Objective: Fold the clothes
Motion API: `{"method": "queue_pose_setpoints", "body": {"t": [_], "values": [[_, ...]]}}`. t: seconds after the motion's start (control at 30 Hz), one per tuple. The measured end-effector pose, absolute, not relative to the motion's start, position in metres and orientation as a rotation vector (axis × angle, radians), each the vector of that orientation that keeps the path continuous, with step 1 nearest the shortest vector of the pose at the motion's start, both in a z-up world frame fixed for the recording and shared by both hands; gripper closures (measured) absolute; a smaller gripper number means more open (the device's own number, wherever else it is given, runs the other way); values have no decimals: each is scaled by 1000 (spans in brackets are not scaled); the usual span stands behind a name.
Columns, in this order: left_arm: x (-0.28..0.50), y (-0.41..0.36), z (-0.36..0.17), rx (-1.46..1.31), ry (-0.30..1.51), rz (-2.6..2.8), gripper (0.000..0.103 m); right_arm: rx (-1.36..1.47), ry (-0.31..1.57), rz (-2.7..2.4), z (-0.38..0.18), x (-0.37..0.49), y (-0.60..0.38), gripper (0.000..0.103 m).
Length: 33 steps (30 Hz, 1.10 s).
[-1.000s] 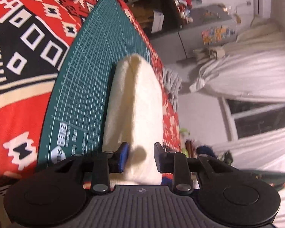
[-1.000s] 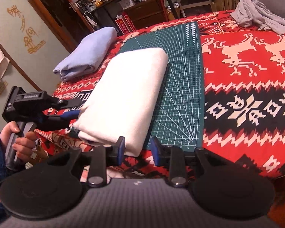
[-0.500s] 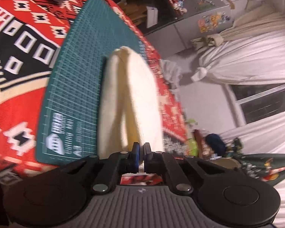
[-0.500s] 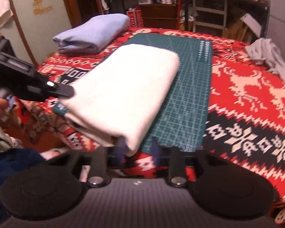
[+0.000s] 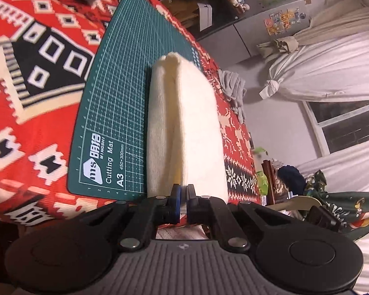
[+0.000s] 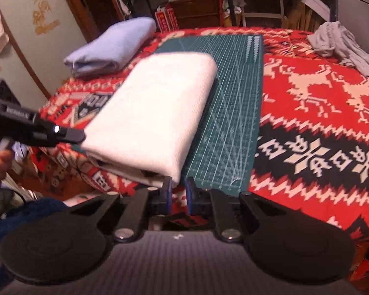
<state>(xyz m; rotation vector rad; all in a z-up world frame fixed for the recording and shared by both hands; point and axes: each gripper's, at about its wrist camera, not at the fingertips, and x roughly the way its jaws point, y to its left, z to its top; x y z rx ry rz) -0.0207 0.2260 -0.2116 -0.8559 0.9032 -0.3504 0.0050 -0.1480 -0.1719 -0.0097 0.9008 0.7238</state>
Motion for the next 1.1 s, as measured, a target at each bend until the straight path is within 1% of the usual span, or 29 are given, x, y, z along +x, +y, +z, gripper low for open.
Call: {"method": "queue_pose_setpoints", "body": {"t": [0.13,0.23,0.37,0.47,0.53,0.7,0.83,0.9,0.93,1.1], "values": [[-26,222,-178,-691,801,-294,100,31,840,732,-149,15,-154,89],[-8,207,-165,-675,730,-359,99,-3,809,752,-140,27,-135,88],[32,174,-175,-610,777,-400,99,-82,773,799,-143,39,-92,88],[50,158,-188,-564,841,-402,100,-116,787,800,-155,48,-70,88],[48,158,-199,-542,883,-369,101,-142,813,789,-167,50,-66,88],[26,178,-214,-645,878,-381,100,-101,855,788,-181,45,-84,93],[18,182,-205,-651,882,-362,101,-93,869,781,-176,41,-98,93],[19,181,-194,-631,867,-358,101,-88,864,780,-169,42,-103,89],[21,181,-187,-621,853,-361,101,-85,851,782,-164,44,-102,89],[61,164,-165,-529,803,-371,101,-83,800,780,-147,65,-84,89]]}}
